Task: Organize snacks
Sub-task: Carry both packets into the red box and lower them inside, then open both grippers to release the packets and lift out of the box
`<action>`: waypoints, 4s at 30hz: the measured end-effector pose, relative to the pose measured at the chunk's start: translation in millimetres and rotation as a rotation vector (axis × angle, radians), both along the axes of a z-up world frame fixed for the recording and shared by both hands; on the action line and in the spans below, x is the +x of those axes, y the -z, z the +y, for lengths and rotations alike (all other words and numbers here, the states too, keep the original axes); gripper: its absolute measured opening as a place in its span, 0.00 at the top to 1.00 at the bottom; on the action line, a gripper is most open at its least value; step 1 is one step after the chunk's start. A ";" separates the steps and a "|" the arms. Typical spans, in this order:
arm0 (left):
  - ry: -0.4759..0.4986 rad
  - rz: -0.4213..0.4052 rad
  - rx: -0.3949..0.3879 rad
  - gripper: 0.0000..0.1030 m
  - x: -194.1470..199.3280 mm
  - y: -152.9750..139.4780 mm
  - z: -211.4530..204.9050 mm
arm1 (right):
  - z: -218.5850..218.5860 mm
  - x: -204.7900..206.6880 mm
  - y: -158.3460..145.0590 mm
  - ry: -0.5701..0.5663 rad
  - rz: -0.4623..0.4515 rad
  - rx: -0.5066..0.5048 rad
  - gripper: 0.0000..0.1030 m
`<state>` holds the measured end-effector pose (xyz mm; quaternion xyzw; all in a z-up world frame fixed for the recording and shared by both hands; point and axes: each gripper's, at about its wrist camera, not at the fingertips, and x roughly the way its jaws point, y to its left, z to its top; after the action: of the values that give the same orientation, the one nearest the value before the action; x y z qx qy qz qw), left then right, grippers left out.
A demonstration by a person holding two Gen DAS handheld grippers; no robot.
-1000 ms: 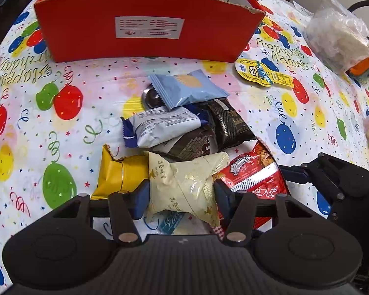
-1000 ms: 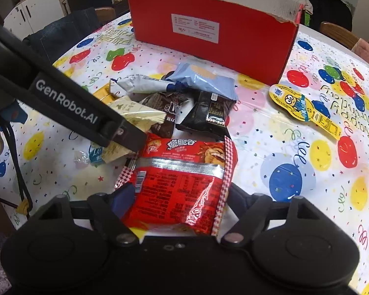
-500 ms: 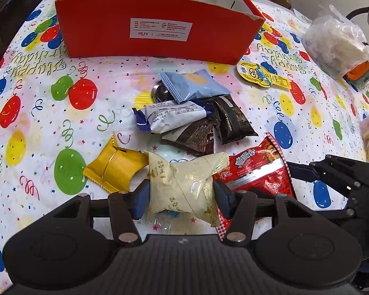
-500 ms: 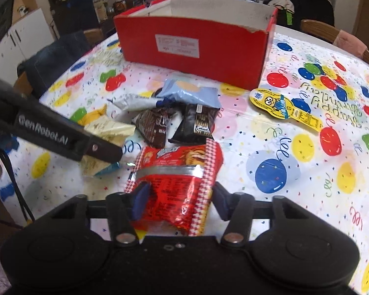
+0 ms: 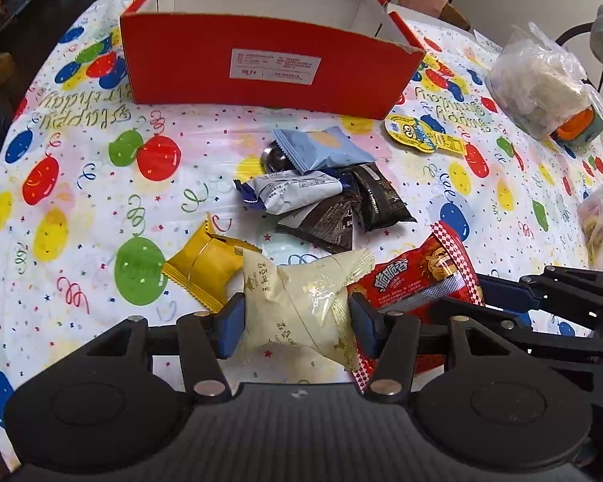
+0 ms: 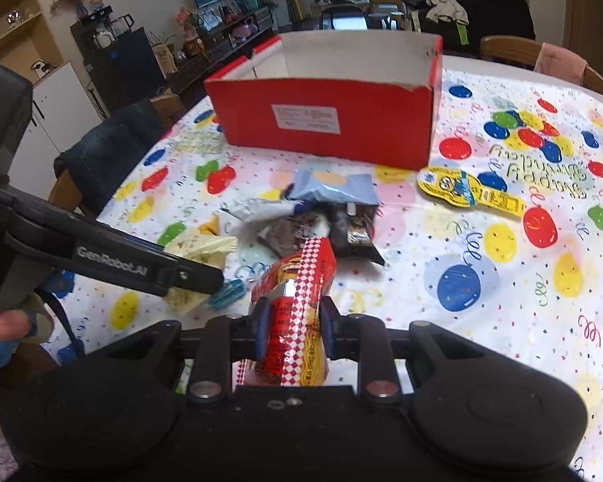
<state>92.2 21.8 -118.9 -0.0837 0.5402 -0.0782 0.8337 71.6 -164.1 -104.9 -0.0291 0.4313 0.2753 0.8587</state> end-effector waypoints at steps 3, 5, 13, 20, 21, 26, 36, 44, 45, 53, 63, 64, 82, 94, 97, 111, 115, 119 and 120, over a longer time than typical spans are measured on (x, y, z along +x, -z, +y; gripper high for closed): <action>0.004 -0.015 0.007 0.47 -4.6 -7.5 1.8 | 3.7 -6.3 -9.8 0.001 -0.029 -0.007 0.77; 0.004 -0.028 -0.001 0.47 -7.7 -14.9 4.5 | 4.3 -9.2 -18.1 0.004 -0.048 -0.005 0.77; 0.015 -0.126 -0.026 0.47 -12.1 -59.3 16.8 | 2.0 -8.4 -58.7 0.041 -0.150 0.019 0.77; -0.009 -0.229 -0.011 0.47 1.8 -103.8 32.9 | 2.7 11.4 -94.4 0.070 -0.236 0.055 0.77; -0.011 -0.241 -0.003 0.47 5.3 -108.9 34.2 | 3.5 16.1 -98.6 0.074 -0.246 0.056 0.77; -0.020 -0.290 0.024 0.47 29.6 -130.5 39.0 | 6.1 45.0 -117.1 0.083 -0.299 0.054 0.77; -0.069 -0.272 0.089 0.47 110.2 -133.8 41.0 | 3.7 142.8 -121.1 0.131 -0.276 0.081 0.77; -0.103 -0.216 0.152 0.47 177.8 -116.6 40.9 | 11.8 209.5 -99.2 0.141 -0.212 0.050 0.77; -0.107 -0.206 0.160 0.47 186.0 -113.0 41.1 | 13.8 215.5 -95.2 0.139 -0.202 0.046 0.77; -0.140 -0.117 0.200 0.47 233.2 -80.8 42.0 | 34.6 258.0 -66.5 0.117 -0.144 -0.011 0.77; -0.145 -0.047 0.238 0.47 262.5 -49.5 37.6 | 51.7 293.7 -36.3 0.112 -0.036 -0.018 0.77; -0.143 -0.042 0.240 0.47 265.2 -47.4 37.0 | 52.8 295.3 -34.1 0.110 -0.029 -0.017 0.77; -0.105 0.026 0.263 0.46 278.7 -14.0 29.9 | 64.6 298.6 -11.9 0.054 0.019 -0.078 0.77; -0.141 -0.007 0.220 0.39 266.4 -27.3 40.5 | 59.7 287.3 -24.0 0.050 0.001 -0.080 0.72; -0.150 -0.025 0.201 0.38 258.8 -35.2 43.5 | 56.2 279.9 -32.4 0.049 -0.014 -0.070 0.70; -0.149 -0.142 0.150 0.38 201.1 -79.2 46.4 | 50.1 231.6 -70.2 0.053 -0.081 -0.003 0.39; -0.134 -0.176 0.143 0.38 179.8 -92.5 44.6 | 46.4 215.1 -80.4 0.052 -0.097 0.018 0.36; -0.126 -0.208 0.132 0.37 159.4 -104.3 43.9 | 43.7 198.0 -89.8 0.054 -0.119 0.031 0.29; -0.124 -0.216 0.132 0.35 154.6 -106.9 43.5 | 43.6 193.9 -92.4 0.054 -0.123 0.035 0.28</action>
<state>246.8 65.3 -12.0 -0.0530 0.4448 0.0008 0.8940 265.6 -120.5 -12.5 -0.0193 0.3734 0.2570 0.8911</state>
